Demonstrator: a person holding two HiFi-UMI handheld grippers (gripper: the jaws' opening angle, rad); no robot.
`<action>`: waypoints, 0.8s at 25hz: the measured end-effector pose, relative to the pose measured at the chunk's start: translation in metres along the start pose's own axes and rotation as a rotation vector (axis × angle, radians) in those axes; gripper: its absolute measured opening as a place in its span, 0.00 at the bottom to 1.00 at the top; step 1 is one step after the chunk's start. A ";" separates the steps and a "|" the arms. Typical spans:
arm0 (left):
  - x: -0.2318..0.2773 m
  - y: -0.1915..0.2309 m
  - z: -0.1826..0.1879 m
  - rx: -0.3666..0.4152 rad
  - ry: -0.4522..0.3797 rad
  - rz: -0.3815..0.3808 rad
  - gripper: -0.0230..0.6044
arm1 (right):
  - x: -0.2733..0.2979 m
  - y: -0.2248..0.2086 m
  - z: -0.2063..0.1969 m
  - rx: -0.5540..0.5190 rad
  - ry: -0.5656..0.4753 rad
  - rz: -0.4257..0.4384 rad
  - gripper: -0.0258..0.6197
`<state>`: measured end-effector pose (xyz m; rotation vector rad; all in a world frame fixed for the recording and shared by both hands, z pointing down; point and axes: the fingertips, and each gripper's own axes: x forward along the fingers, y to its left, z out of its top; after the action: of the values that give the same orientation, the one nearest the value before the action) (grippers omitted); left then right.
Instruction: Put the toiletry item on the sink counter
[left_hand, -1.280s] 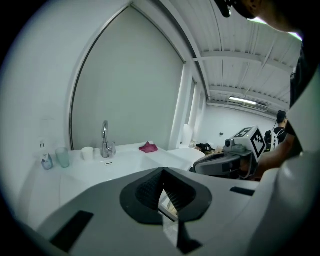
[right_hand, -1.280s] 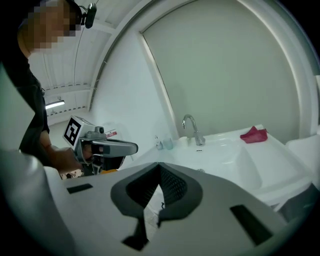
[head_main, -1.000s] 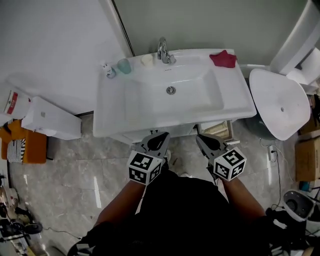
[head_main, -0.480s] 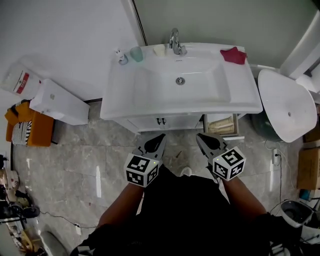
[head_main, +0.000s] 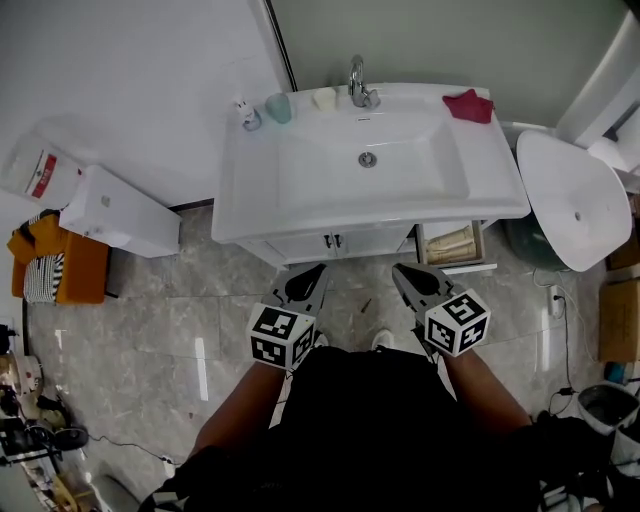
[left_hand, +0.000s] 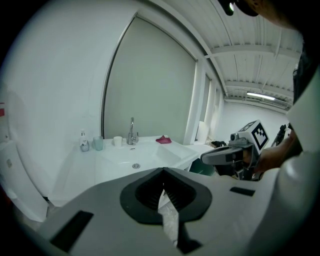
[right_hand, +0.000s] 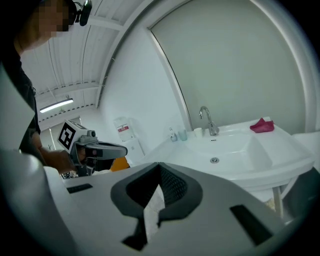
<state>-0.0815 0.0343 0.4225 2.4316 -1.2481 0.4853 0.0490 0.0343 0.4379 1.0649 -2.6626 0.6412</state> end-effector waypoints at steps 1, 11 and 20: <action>-0.003 0.004 -0.001 0.003 0.002 -0.006 0.04 | 0.005 0.004 0.001 -0.004 0.003 -0.007 0.04; -0.026 0.039 -0.022 -0.006 0.034 -0.031 0.04 | 0.035 0.035 -0.005 -0.013 0.036 -0.046 0.04; -0.033 0.046 -0.027 -0.003 0.041 -0.056 0.04 | 0.046 0.044 -0.012 -0.005 0.052 -0.064 0.04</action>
<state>-0.1411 0.0445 0.4383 2.4342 -1.1605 0.5137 -0.0147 0.0408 0.4504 1.1109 -2.5737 0.6402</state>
